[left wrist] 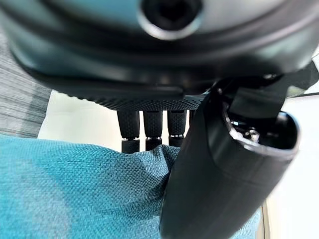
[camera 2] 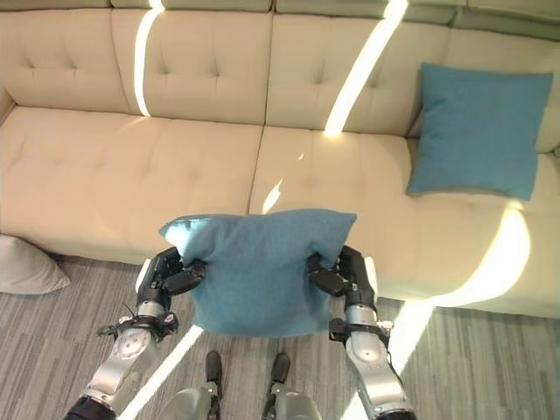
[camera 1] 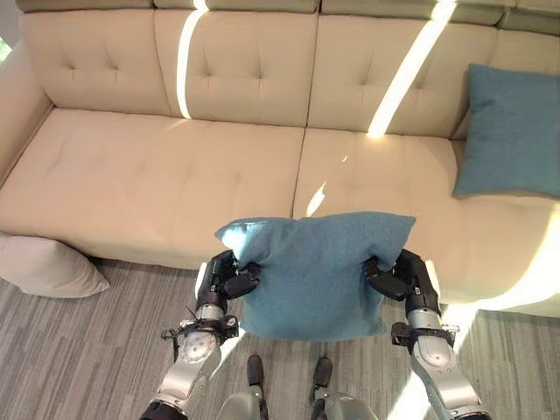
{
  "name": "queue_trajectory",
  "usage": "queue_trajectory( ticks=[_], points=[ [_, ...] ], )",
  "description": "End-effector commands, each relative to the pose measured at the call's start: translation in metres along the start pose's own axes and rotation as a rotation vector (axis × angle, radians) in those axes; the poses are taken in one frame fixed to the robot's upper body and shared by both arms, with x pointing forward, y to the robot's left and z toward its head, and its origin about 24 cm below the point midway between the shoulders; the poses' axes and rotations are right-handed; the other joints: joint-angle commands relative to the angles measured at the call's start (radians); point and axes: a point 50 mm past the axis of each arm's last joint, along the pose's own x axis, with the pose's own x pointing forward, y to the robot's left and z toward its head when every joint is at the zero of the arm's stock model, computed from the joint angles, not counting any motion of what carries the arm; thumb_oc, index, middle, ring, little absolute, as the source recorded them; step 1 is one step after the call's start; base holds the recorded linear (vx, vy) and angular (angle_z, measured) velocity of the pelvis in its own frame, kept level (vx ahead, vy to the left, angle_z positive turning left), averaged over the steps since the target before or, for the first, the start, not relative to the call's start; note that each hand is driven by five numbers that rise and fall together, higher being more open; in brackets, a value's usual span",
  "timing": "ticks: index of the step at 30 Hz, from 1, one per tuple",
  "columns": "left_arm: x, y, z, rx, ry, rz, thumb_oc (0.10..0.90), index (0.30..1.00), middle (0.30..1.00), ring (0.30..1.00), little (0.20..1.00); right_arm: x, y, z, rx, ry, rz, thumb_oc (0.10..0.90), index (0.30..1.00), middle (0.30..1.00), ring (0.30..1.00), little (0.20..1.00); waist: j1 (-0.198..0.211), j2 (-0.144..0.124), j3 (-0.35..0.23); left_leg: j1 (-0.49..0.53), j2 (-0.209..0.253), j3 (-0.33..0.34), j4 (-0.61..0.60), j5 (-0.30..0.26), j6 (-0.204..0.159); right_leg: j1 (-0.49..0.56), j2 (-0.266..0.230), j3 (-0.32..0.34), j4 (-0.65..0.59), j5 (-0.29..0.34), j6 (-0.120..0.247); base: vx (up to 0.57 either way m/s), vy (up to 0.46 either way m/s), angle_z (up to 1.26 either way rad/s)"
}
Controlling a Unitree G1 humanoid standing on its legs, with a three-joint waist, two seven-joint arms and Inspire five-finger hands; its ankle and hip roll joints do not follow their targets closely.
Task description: Pick up all the scattered cushions and arrange them neatly on the sofa.
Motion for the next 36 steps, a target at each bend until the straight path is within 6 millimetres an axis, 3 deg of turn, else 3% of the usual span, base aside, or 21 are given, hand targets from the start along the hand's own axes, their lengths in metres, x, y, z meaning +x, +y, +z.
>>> queue_trajectory(
  ticks=[1, 6, 8, 11, 14, 16, 19, 22, 25, 28, 33, 36],
  points=[
    [0.004, -0.018, 0.050, -0.029, -0.270, -0.138, 0.400, 0.300, 0.300, 0.300, 0.300, 0.004, 0.014, 0.060, 0.120, -0.316, 0.036, 0.400, 0.300, 0.300, 0.300, 0.300, 0.003, -0.067, -0.164, -0.043, -0.055, 0.004, 0.045, -0.078, 0.016, 0.087, -0.073, 0.013, 0.090, -0.117, 0.128, 0.15, 0.189, -0.13],
    [0.001, -0.015, 0.052, -0.020, -0.280, -0.146, 0.400, 0.300, 0.300, 0.300, 0.300, 0.004, 0.023, 0.064, 0.138, -0.331, 0.078, 0.400, 0.300, 0.300, 0.300, 0.300, 0.000, -0.054, -0.146, -0.006, -0.065, -0.003, 0.037, -0.101, 0.055, -0.002, -0.090, 0.062, 0.310, -0.085, 0.154, 0.09, 0.147, -0.10],
    [0.002, -0.014, 0.051, -0.020, -0.276, -0.145, 0.400, 0.300, 0.300, 0.300, 0.300, 0.003, 0.027, 0.063, 0.152, -0.321, 0.092, 0.400, 0.300, 0.300, 0.300, 0.300, -0.001, -0.048, -0.144, 0.008, -0.065, -0.008, 0.031, -0.109, 0.059, -0.035, -0.086, 0.071, 0.332, -0.087, 0.153, 0.09, 0.064, -0.05],
    [0.000, -0.016, 0.048, -0.024, -0.265, -0.158, 0.400, 0.300, 0.300, 0.300, 0.300, 0.001, 0.028, 0.059, 0.150, -0.306, 0.102, 0.400, 0.300, 0.300, 0.300, 0.300, -0.007, -0.051, -0.146, 0.023, -0.073, -0.025, 0.019, -0.115, 0.057, -0.052, -0.049, 0.091, 0.245, -0.109, 0.129, 0.13, -0.002, 0.07],
    [0.000, -0.018, 0.048, -0.031, -0.267, -0.170, 0.400, 0.300, 0.300, 0.300, 0.300, 0.001, 0.024, 0.053, 0.136, -0.285, 0.086, 0.400, 0.300, 0.300, 0.300, 0.300, -0.032, -0.069, -0.132, 0.043, -0.096, -0.065, 0.032, -0.138, 0.056, -0.114, 0.007, 0.158, 0.128, -0.064, 0.122, 0.13, -0.049, 0.13],
    [0.002, -0.021, 0.045, -0.027, -0.255, -0.179, 0.400, 0.300, 0.300, 0.300, 0.300, -0.001, 0.022, 0.048, 0.135, -0.266, 0.079, 0.400, 0.300, 0.300, 0.300, 0.300, -0.040, -0.079, -0.135, 0.047, -0.105, -0.076, 0.048, -0.155, 0.050, -0.078, 0.013, 0.167, 0.082, -0.061, 0.112, 0.17, -0.117, 0.54],
    [0.001, -0.024, 0.044, -0.044, -0.250, -0.196, 0.400, 0.300, 0.300, 0.300, 0.300, -0.004, 0.013, 0.037, 0.123, -0.224, 0.052, 0.400, 0.300, 0.300, 0.300, 0.300, -0.051, -0.089, -0.143, 0.037, -0.101, -0.086, 0.132, -0.189, 0.019, -0.028, 0.014, 0.149, 0.043, -0.052, 0.097, 0.13, -0.108, 0.76],
    [0.000, -0.028, 0.043, -0.057, -0.246, -0.216, 0.400, 0.300, 0.300, 0.300, 0.300, -0.005, 0.004, 0.035, 0.117, -0.218, 0.032, 0.400, 0.300, 0.300, 0.300, 0.300, -0.057, -0.102, -0.137, -0.041, -0.076, -0.077, 0.304, -0.183, -0.016, 0.018, 0.008, 0.125, 0.012, -0.057, 0.080, 0.07, -0.112, 0.46],
    [0.001, -0.029, 0.043, -0.065, -0.245, -0.216, 0.400, 0.300, 0.300, 0.300, 0.300, -0.003, 0.001, 0.036, 0.116, -0.218, 0.029, 0.400, 0.300, 0.300, 0.300, 0.300, -0.055, -0.109, -0.127, -0.107, -0.043, -0.056, 0.396, -0.172, -0.019, 0.047, 0.002, 0.108, 0.000, -0.073, 0.065, 0.04, -0.048, 0.40],
    [0.001, -0.028, 0.043, -0.058, -0.238, -0.212, 0.400, 0.300, 0.300, 0.300, 0.300, -0.001, 0.001, 0.037, 0.113, -0.224, 0.032, 0.400, 0.300, 0.300, 0.300, 0.300, -0.044, -0.117, -0.135, -0.128, -0.026, -0.057, 0.314, -0.170, -0.008, 0.062, -0.004, 0.102, -0.017, -0.076, 0.072, 0.10, 0.014, 0.06],
    [0.002, -0.026, 0.047, -0.046, -0.251, -0.195, 0.400, 0.300, 0.300, 0.300, 0.300, 0.002, 0.003, 0.040, 0.120, -0.230, 0.029, 0.400, 0.300, 0.300, 0.300, 0.300, -0.017, -0.111, -0.131, -0.201, 0.000, -0.107, 0.166, -0.040, -0.038, 0.103, 0.006, 0.111, -0.048, -0.100, 0.075, 0.14, 0.077, 0.02],
    [0.000, -0.025, 0.044, -0.064, -0.244, -0.191, 0.400, 0.300, 0.300, 0.300, 0.300, 0.001, 0.005, 0.042, 0.128, -0.239, 0.040, 0.400, 0.300, 0.300, 0.300, 0.300, -0.012, -0.094, -0.143, -0.176, 0.005, -0.121, 0.110, -0.030, -0.041, 0.120, 0.005, 0.117, -0.046, -0.117, 0.082, 0.15, 0.134, -0.14]
  ],
)
